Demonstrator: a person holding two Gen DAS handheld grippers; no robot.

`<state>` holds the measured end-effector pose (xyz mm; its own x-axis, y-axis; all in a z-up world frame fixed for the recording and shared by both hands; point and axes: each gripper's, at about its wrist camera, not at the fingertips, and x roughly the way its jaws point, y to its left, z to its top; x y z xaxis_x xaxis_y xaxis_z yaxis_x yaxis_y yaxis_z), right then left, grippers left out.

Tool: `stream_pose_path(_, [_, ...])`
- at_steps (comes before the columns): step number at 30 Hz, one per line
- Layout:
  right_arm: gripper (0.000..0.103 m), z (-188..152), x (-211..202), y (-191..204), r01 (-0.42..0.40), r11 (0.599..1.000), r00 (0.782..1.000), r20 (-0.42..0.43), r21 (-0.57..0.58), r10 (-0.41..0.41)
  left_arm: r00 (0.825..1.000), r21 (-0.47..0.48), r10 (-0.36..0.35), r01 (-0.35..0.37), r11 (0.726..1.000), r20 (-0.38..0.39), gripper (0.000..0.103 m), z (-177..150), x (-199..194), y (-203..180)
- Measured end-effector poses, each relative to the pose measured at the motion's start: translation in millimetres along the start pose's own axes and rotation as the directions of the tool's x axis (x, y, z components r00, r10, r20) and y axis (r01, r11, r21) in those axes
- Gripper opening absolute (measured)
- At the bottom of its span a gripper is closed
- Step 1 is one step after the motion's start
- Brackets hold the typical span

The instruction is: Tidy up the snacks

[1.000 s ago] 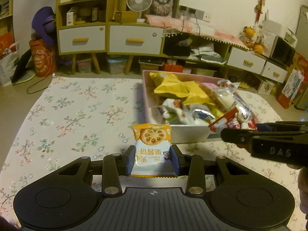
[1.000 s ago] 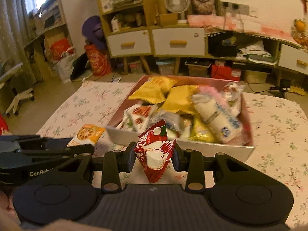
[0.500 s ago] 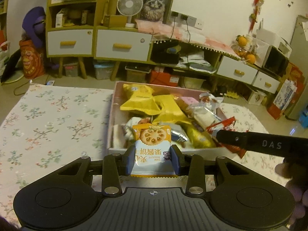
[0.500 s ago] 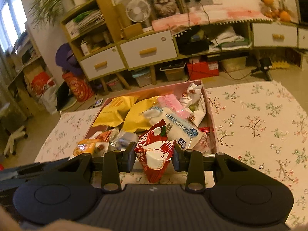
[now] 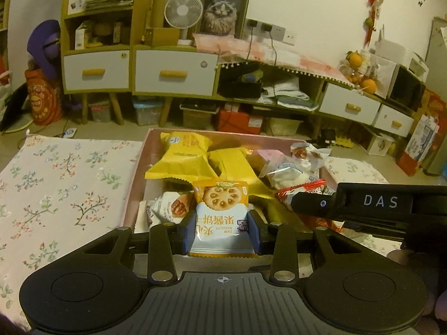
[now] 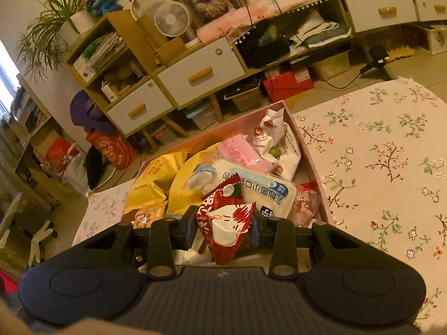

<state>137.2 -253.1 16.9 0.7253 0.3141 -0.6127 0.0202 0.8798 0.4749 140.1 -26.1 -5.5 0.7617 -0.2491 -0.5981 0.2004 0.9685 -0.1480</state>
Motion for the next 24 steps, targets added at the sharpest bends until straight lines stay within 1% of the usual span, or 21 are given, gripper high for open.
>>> stream_pose_path(4, [0.034,-0.5,5.9,5.4,0.02,0.999,1.0,0.001,-0.034,-0.02,1.0,-0.008,0.005,-0.005,1.0,-0.008,0.036,-0.7,6.7,-1.4])
stream_pose_path(9, [0.038,-0.4,6.6,5.5,0.025,0.999,1.0,0.002,-0.037,-0.025,1.0,0.011,0.015,-0.015,1.0,0.004,0.037,-1.7,7.6,-7.1])
stream_pose_path(12, [0.05,1.5,2.7,2.0,0.006,1.0,1.0,0.005,-0.017,-0.006,1.0,0.025,0.011,-0.012,1.0,0.01,0.04,-3.4,5.3,-9.5])
stream_pose_path(16, [0.059,4.6,-1.2,2.0,0.002,1.0,1.0,0.01,-0.016,-0.002,1.0,0.051,0.013,-0.013,0.999,0.008,0.049,-3.6,0.8,-10.6])
stream_pose_path(18, [0.061,5.7,-5.3,2.1,0.001,1.0,1.0,0.011,-0.023,0.0,1.0,0.07,0.011,-0.012,0.998,0.012,0.052,-3.4,-5.1,-11.3])
stream_pose_path(22, [0.069,6.6,-17.0,2.3,0.003,0.999,1.0,0.018,-0.047,-0.003,1.0,0.1,0.01,-0.012,0.995,0.022,0.066,-1.8,-19.1,-13.2])
stream_pose_path(24, [0.074,6.7,-26.3,1.0,0.008,0.998,1.0,0.021,-0.064,-0.006,1.0,0.126,0.007,-0.009,0.992,0.017,0.069,-3.0,-27.1,-14.6])
